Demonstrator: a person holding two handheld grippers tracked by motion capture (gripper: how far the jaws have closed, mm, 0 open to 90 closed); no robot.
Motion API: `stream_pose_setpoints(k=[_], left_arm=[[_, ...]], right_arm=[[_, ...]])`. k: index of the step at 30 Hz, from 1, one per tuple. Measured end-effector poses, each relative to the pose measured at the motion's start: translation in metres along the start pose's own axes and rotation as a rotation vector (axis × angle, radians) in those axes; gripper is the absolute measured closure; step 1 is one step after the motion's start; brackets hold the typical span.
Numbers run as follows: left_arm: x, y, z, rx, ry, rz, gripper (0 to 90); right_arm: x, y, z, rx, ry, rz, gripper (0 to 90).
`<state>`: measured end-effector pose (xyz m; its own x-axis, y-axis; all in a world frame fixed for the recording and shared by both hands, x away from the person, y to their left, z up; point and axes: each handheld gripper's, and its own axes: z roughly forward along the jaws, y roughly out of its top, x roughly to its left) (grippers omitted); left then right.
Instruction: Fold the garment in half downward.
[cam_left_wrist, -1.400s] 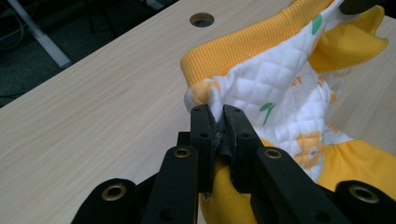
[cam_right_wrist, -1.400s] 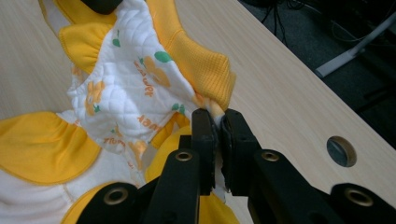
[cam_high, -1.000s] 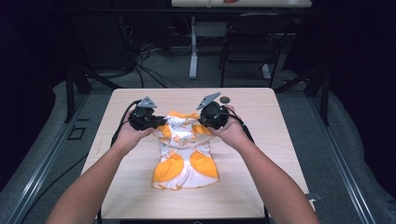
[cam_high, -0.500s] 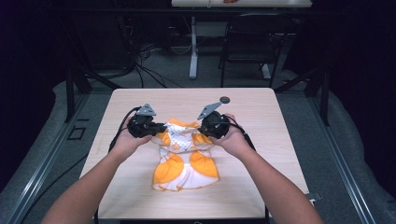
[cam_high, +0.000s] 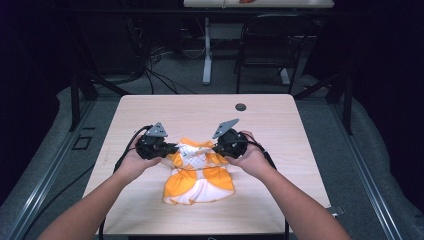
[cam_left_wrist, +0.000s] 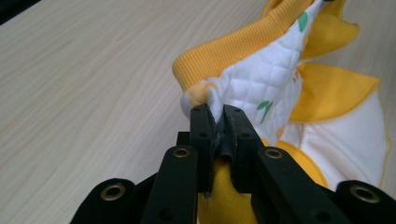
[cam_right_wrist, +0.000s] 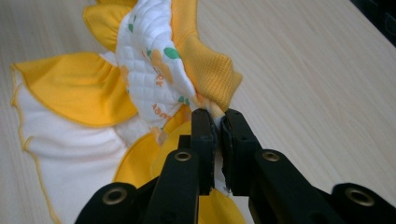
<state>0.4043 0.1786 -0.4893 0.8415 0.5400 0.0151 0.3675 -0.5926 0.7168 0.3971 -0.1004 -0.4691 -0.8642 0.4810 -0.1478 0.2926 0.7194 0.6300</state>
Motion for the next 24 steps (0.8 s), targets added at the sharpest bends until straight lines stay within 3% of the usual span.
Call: stream_pose_setpoints(k=[9, 12, 16, 23, 24], left_arm=[[-0.006, -0.014, -0.001, 0.005, -0.014, 0.019, 82.5], [-0.008, -0.017, -0.002, 0.004, -0.023, 0.019, 82.5], [-0.014, -0.021, 0.001, 0.022, -0.027, 0.051, 82.3], [-0.019, -0.031, 0.003, 0.013, -0.039, 0.025, 82.1], [-0.019, -0.033, 0.003, 0.009, -0.041, 0.02, 81.9]], right_arm=[[0.011, 0.0, 0.004, 0.03, 0.003, -0.045, 83.5], [0.012, -0.005, 0.007, 0.023, 0.014, -0.023, 83.6], [0.012, -0.011, 0.011, 0.037, 0.021, -0.019, 83.5], [0.018, -0.014, 0.012, 0.034, 0.028, -0.028, 83.5], [0.018, -0.018, 0.013, 0.024, 0.038, -0.01, 83.4]])
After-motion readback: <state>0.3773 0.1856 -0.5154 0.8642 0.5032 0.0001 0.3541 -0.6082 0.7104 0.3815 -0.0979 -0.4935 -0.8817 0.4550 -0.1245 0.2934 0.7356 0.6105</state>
